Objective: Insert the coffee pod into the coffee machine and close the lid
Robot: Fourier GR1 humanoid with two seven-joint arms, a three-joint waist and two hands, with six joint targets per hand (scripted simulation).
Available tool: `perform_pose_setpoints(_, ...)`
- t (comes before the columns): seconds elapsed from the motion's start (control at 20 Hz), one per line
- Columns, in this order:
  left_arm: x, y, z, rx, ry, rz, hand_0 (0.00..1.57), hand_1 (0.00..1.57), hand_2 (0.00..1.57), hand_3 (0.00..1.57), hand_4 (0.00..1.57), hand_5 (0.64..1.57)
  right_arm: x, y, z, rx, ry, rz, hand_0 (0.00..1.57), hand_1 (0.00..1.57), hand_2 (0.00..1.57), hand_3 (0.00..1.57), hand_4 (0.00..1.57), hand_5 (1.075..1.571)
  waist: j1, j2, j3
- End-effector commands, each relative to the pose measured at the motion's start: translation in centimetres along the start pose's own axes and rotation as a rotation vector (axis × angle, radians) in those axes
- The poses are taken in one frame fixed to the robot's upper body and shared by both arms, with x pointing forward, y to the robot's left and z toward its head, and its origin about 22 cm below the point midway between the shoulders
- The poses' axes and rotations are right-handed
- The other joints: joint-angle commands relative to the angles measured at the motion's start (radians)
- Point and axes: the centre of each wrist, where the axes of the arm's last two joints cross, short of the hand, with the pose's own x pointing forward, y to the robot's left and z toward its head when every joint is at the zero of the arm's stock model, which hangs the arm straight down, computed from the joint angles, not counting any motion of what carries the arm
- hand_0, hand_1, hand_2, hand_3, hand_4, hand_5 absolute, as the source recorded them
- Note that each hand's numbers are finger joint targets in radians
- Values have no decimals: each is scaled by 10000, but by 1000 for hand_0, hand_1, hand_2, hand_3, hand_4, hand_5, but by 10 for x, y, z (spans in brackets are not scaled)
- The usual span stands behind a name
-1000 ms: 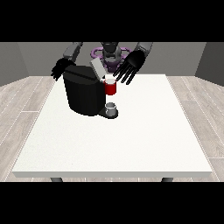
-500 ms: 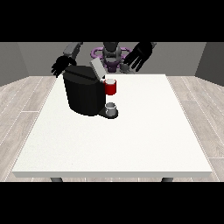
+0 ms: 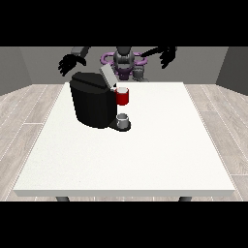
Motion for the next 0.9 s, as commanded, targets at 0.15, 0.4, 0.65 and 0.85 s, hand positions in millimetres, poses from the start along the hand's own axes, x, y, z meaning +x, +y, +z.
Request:
perform_pose_setpoints(0.15,-70,-22,47,581,856,2310,0,0,0,0,215,1571,17,7,5,1234,-405,9,0,0,0,0,370,1571,494,-936,0)
perform_pose_setpoints(0.4,-83,-29,63,435,1048,2780,0,0,0,0,0,1571,71,20,-17,1923,-1096,385,0,0,0,0,0,1571,864,-1185,-1)
perform_pose_setpoints(0.65,-76,-43,64,326,282,3495,0,0,0,0,135,1571,76,29,-21,2600,-1770,409,0,0,0,0,0,1571,1462,-615,6)
perform_pose_setpoints(0.85,-63,-43,61,271,380,3763,0,0,0,0,0,1571,90,40,-31,2809,-1923,764,0,0,0,0,0,1571,1827,-436,7)
